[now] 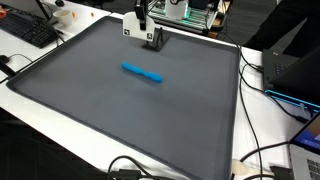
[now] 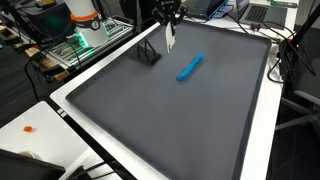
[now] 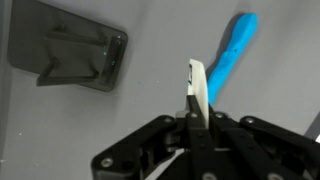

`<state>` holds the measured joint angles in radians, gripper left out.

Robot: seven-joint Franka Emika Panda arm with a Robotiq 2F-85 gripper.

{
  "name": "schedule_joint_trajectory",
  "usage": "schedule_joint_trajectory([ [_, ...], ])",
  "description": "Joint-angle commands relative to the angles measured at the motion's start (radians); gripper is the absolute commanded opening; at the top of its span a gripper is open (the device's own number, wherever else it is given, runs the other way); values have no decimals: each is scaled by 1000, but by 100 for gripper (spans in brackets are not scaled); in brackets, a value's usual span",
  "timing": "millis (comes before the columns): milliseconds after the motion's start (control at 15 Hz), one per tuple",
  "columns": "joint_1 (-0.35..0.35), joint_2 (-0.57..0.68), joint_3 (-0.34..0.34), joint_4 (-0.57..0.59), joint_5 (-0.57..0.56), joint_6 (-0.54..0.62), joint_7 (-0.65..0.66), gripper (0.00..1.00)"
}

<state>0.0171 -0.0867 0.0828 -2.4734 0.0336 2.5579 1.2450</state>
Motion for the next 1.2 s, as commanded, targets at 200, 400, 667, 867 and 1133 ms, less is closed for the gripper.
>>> schedule_joint_trajectory([
  [200, 55, 76, 32, 147, -18, -79, -267, 1],
  [400, 73, 129, 38, 212, -22, -111, -404, 1],
  [667, 98, 212, 41, 296, -43, -148, -577, 1],
  [867, 117, 266, 35, 346, -75, -177, -698, 1],
  [1133, 138, 318, 27, 400, -143, -223, -843, 1],
])
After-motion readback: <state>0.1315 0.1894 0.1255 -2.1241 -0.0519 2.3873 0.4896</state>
